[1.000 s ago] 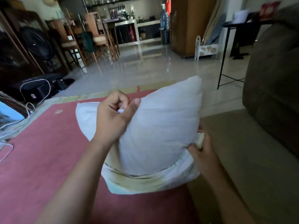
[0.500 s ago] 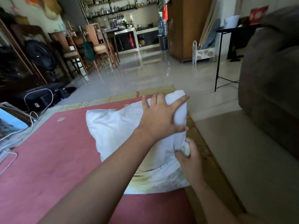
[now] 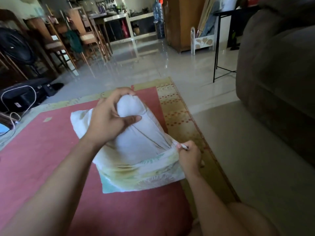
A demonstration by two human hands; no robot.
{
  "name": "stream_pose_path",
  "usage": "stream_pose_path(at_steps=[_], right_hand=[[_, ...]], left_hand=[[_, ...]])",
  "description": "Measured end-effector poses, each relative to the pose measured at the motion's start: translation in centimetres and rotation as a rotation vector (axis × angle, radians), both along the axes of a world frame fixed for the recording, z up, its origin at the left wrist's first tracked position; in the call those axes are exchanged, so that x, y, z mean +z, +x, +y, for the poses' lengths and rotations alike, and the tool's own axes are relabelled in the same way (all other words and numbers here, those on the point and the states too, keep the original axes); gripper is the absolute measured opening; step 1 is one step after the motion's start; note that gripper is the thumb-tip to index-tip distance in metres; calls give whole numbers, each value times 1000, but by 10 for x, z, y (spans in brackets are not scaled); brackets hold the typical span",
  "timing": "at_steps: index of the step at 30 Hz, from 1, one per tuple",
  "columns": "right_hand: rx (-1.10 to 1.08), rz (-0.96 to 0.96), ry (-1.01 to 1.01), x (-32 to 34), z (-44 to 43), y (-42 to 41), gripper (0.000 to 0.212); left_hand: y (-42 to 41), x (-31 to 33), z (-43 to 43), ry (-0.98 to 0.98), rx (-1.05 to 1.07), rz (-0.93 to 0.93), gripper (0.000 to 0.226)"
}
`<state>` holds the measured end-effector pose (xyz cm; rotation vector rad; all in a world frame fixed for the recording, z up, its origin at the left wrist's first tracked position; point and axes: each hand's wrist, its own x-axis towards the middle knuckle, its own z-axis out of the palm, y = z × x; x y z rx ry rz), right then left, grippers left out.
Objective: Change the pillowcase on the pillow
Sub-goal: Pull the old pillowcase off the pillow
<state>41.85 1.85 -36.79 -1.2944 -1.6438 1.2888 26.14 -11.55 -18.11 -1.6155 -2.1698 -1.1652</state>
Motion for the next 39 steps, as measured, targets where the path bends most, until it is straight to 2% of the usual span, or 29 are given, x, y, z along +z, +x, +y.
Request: stream_pose_path(at_steps=[4, 7, 9, 12, 14, 16, 18, 20, 23, 25, 27, 30, 32, 35, 39], right_hand=[[-22, -84, -132, -16, 5, 0, 19], [10, -28, -159, -15, 2, 1, 18], [26, -96, -30, -11, 0, 0, 22], [80, -371, 334, 2, -8, -2, 21], [226, -378, 414, 6, -18, -7, 42], [342, -215, 301, 3, -22, -10, 54], [346, -52, 89, 2, -16, -9, 41], [377, -47, 24, -1, -5, -5, 22], [445, -7, -13, -5, 4, -2, 26], [501, 61, 4, -9, 3, -4, 32], [537, 128, 45, -12, 2, -7, 33], [569, 200, 127, -12, 2, -10, 26], [584, 188, 202, -10, 0, -12, 24], [523, 55, 268, -3, -14, -12, 28], [323, -81, 319, 5, -28, -12, 32]], left_hand=[[-26, 3, -33, 152, 44, -169, 62], [-37, 0, -45, 195, 74, -239, 57], [-37, -1, -45, 201, 65, -260, 58], [-30, 1, -42, 192, 13, -246, 62], [-20, -2, -38, 177, -14, -219, 62], [-8, -7, -34, 158, -18, -154, 60], [-1, -12, -32, 145, 4, -85, 57], [3, -17, -31, 154, 30, -55, 55], [9, -17, -33, 141, 146, 60, 53], [17, -11, -30, 22, 290, 252, 62], [35, -10, -21, -134, 332, 476, 76], [59, -33, -7, -391, 187, 829, 73], [52, -59, -5, -578, 146, 973, 66], [34, -73, -7, -710, 212, 1007, 62], [18, -68, -10, -619, 286, 905, 35]])
